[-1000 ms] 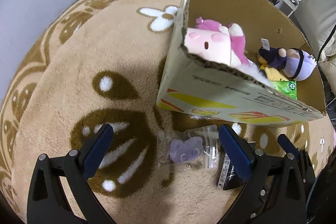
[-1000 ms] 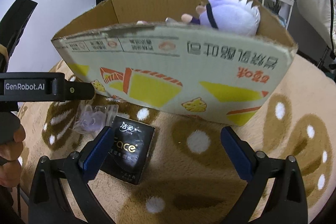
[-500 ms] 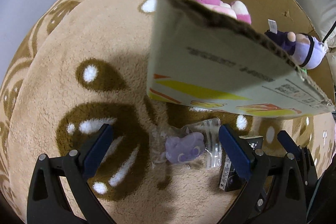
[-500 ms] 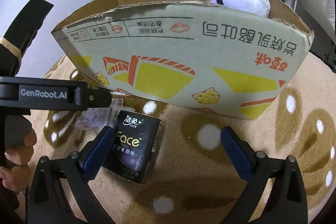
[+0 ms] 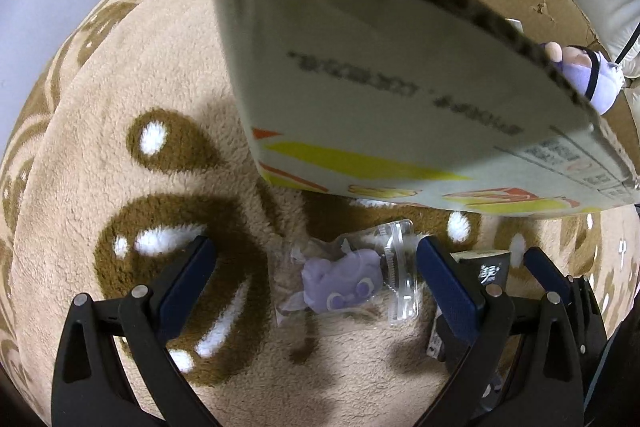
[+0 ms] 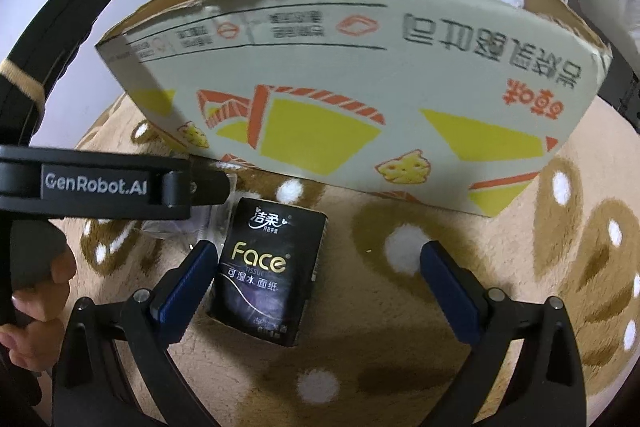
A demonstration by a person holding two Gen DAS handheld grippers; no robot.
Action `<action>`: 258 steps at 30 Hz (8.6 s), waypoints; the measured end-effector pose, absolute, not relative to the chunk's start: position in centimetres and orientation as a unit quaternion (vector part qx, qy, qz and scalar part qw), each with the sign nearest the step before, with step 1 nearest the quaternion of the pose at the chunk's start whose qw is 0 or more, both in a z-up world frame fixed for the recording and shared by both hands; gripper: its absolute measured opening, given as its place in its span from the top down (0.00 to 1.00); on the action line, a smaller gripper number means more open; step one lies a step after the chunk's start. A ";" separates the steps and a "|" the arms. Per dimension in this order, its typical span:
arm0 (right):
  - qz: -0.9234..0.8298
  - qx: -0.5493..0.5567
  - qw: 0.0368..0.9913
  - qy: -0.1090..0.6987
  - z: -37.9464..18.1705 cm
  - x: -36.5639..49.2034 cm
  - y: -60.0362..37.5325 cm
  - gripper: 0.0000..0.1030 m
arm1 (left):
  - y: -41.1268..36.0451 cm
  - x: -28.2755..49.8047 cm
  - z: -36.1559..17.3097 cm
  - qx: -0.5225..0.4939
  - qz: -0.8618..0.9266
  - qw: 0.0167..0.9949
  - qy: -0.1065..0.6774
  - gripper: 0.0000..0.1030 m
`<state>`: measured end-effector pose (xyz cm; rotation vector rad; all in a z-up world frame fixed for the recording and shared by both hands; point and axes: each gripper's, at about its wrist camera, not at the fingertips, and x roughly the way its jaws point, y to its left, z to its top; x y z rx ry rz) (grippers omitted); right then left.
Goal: Organize soft objects
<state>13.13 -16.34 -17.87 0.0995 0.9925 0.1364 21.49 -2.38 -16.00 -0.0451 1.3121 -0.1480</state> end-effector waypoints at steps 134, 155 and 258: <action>0.043 0.078 0.954 0.287 -6.7 15.4 -23.2 0.52 | -5.4 18.8 -2.7 0.056 -0.050 0.957 0.279 0.28; 0.057 0.092 0.939 0.326 -9.0 16.3 -23.6 0.48 | -5.8 20.3 -4.5 0.039 -0.084 0.936 0.340 0.18; -0.005 0.051 0.972 0.229 -0.3 -0.4 -26.2 0.00 | -2.5 2.5 1.7 0.088 -0.042 0.963 0.251 0.01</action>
